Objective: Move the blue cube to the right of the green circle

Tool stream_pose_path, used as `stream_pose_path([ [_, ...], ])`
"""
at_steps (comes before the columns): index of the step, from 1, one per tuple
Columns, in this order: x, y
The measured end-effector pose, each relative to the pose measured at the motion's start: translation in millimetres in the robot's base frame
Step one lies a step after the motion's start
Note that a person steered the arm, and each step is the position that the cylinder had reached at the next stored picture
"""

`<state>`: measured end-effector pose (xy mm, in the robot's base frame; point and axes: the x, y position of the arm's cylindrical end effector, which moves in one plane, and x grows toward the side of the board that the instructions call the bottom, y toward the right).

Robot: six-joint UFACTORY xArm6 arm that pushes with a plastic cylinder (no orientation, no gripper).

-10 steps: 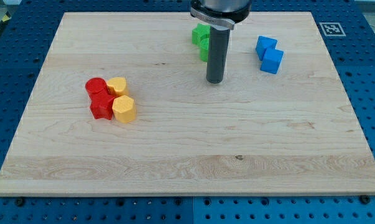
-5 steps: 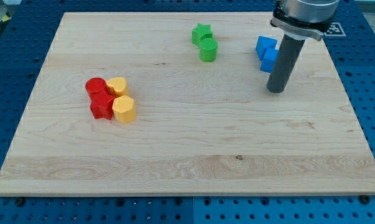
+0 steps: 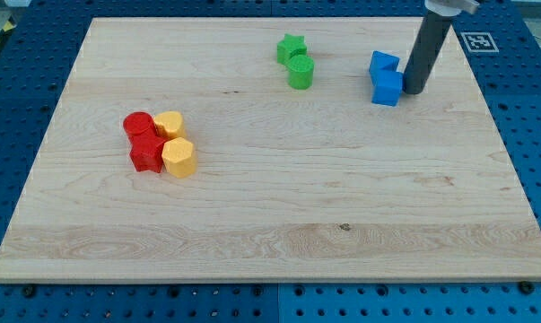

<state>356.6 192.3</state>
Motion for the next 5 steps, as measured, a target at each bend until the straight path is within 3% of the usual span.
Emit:
stream_pose_path([
  [2, 13, 6],
  [5, 17, -36],
])
